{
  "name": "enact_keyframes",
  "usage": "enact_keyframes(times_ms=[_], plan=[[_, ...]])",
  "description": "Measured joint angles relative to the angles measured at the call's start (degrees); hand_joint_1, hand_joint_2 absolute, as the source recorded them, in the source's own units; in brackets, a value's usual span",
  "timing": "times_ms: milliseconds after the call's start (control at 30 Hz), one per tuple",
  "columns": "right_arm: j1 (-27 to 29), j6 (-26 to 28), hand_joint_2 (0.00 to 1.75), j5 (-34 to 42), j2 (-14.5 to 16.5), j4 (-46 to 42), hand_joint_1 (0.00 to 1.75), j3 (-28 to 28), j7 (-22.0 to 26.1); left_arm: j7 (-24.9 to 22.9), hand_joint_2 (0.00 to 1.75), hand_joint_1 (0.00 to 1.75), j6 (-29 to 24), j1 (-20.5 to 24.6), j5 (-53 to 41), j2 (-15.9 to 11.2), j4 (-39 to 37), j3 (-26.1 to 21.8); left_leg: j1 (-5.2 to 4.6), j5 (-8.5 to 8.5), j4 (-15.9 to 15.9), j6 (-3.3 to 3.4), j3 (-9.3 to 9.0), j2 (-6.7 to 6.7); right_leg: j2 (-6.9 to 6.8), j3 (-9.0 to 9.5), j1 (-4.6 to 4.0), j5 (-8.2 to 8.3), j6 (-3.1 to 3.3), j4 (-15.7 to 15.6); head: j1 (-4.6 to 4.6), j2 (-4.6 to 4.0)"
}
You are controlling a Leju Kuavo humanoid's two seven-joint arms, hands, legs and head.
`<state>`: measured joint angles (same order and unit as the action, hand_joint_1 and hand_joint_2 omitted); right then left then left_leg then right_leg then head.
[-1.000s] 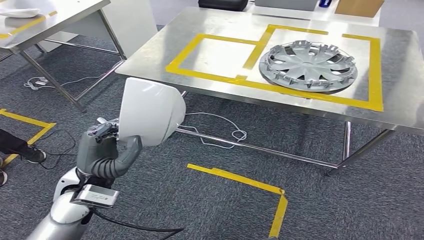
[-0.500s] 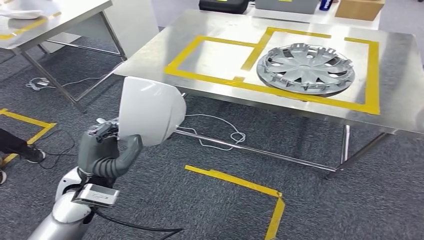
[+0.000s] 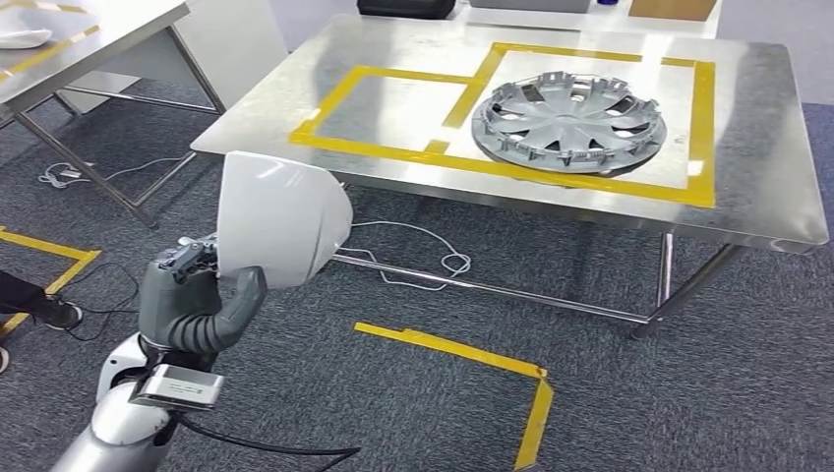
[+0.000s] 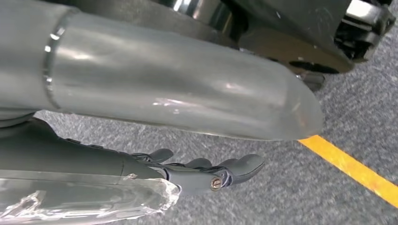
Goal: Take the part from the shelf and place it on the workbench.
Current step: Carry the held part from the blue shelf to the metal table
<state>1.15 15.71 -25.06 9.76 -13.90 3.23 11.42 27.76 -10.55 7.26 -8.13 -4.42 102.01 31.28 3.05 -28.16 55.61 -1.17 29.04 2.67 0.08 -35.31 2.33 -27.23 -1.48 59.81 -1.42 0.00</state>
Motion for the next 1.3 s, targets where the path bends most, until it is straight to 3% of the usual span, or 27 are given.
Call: enact_keyframes(times_ms=[100,133,167,500,767,1033,1067,1100,1167,1200,1233,1300], plan=[[0.0,1.4,0.0,-0.5,0.0,0.0,0.0,-0.2,0.6,0.0,1.75,1.75,-0.3,-0.2,0.0,0.0,0.0,0.0,0.39,-0.03,-0.2,-3.8,-0.03,0.0,-0.18,0.0,-0.2,0.04,-0.01,0.1,-0.02,0.0],[0.0,1.9,0.0,-0.7,-0.1,0.0,0.0,-0.2,0.8,0.0,1.75,1.75,-0.5,-0.3,0.0,0.0,0.0,0.0,0.4,-0.06,-0.2,-4.4,-0.01,0.0,-0.21,0.03,-0.17,0.1,-0.07,0.1,-0.03,0.0],[0.0,2.2,0.0,-0.8,-0.1,0.0,0.0,-0.3,1.0,0.0,1.75,1.75,-0.6,-0.4,0.0,0.0,0.0,0.0,0.33,-0.04,-0.2,-4.42,0.01,0.0,-0.21,0.1,-0.11,0.19,-0.17,0.0,-0.04,0.0],[0.6,6.3,0.0,-1.9,0.0,-0.6,0.0,-1.5,4.7,0.0,1.75,1.75,-1.7,-1.1,-0.3,0.0,0.0,-0.2,-0.16,0.01,0.2,-3.42,0.37,0.0,-0.2,0.48,0.34,0.96,-1.16,-1.1,-0.03,0.0],[0.8,0.4,0.0,0.9,0.0,-0.8,0.0,-1.5,10.3,1.1,1.75,1.75,-1.7,-1.4,-0.7,-0.3,0.0,-0.5,-0.37,-0.14,0.3,-3.17,0.45,0.0,-0.21,0.5,0.52,0.97,-1.19,-1.2,-0.03,0.0],[0.8,-0.2,0.0,1.0,0.0,-0.8,0.0,-1.5,11.0,1.1,1.75,1.75,-1.7,-1.4,-0.7,-0.3,0.0,-0.5,-0.41,-0.18,0.3,-3.11,0.46,0.0,-0.21,0.5,0.57,0.97,-1.2,-1.2,-0.03,0.0],[0.8,-0.3,0.0,1.1,0.0,-0.8,0.0,-1.5,11.1,1.2,1.75,1.75,-1.7,-1.4,-0.7,-0.3,0.0,-0.6,-0.4,-0.24,0.5,-3.04,0.45,-0.02,-0.31,0.55,0.83,1.17,-1.47,-1.4,-0.06,0.0],[0.8,-0.5,0.0,1.2,0.1,-0.8,0.0,-1.5,11.2,1.2,1.75,1.75,-1.7,-1.5,-0.8,-0.3,0.1,-0.6,-0.57,0.01,0.2,-2.71,0.35,-0.03,-0.34,0.86,1.09,1.54,-1.86,-2.1,0.04,0.0],[0.7,-0.7,0.0,1.5,0.1,-0.8,0.0,-1.5,11.3,1.3,1.75,1.75,-1.5,-1.5,-0.9,-0.3,0.2,-0.8,-0.59,1.62,-2.7,-1.04,-1.09,0.11,-0.46,1.24,1.32,2.0,-2.45,-3.2,0.46,0.0],[0.7,-0.8,0.0,1.6,0.1,-0.9,0.0,-1.5,11.4,1.3,1.75,1.75,-1.5,-1.4,-0.9,-0.2,0.3,-0.8,-0.59,2.64,-4.6,-0.13,-1.92,0.24,-0.33,0.93,1.09,1.36,-2.43,-2.5,0.66,0.0],[0.7,-0.9,0.0,1.6,0.0,-0.9,0.0,-1.5,11.4,1.4,1.75,1.75,-1.4,-1.3,-1.0,-0.1,0.3,-0.8,-0.39,3.34,-5.9,0.47,-2.64,0.36,-0.26,-0.15,0.85,0.08,-2.33,-0.3,0.65,0.0],[0.8,-1.0,0.0,1.8,0.0,-0.9,0.0,-1.5,11.3,1.4,1.75,1.75,-1.4,-1.3,-1.0,0.0,0.3,-0.9,-0.28,3.56,-6.3,0.51,-2.8,0.45,-0.1,-3.34,0.74,-3.0,-2.48,6.3,0.44,0.0]])
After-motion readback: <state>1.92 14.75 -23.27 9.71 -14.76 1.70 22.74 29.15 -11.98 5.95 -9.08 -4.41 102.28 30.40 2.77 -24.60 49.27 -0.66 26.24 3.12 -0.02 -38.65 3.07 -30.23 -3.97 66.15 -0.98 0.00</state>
